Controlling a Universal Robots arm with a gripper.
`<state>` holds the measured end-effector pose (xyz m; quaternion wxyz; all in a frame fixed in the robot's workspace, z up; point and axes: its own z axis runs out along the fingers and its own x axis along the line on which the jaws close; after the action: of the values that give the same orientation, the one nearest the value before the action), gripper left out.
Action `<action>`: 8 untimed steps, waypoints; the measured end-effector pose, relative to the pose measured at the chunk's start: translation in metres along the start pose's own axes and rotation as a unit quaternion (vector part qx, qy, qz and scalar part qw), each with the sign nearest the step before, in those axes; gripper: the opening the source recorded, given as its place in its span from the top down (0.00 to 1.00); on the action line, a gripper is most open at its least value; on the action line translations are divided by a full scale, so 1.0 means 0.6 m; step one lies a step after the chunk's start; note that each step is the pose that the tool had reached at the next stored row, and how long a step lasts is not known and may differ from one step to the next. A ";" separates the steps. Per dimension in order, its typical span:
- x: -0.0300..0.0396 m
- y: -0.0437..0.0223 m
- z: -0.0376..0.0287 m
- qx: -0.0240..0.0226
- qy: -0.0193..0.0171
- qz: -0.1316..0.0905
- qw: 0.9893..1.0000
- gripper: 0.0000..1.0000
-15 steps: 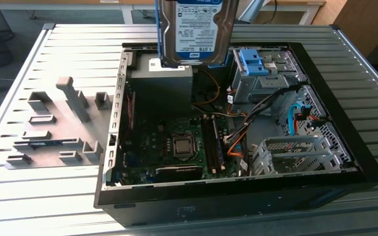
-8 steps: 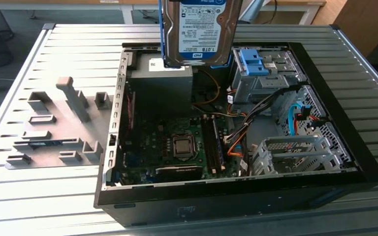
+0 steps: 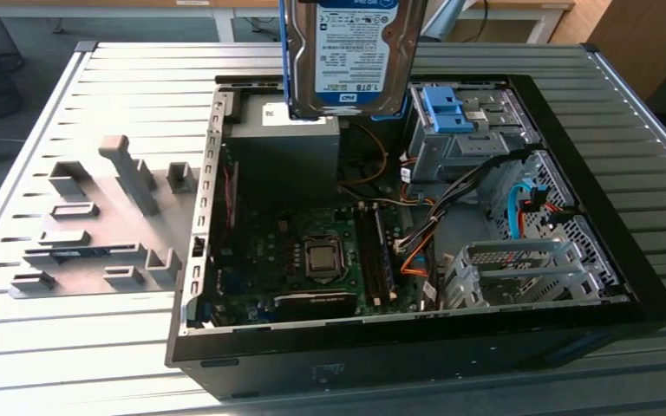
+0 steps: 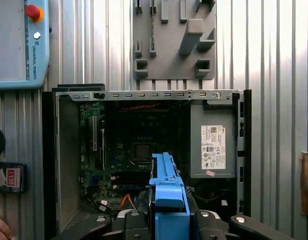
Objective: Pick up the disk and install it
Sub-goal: 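Insert the disk into the insertion slot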
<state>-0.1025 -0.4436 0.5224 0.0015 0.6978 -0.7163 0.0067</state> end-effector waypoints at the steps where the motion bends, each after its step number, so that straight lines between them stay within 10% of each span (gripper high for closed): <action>1: 0.001 0.000 0.000 0.000 0.000 0.000 1.000 0.63; 8: 0.020 0.000 0.002 0.003 0.000 0.000 1.000 0.63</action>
<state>-0.1025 -0.4558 0.5215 -0.0005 0.6980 -0.7160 0.0087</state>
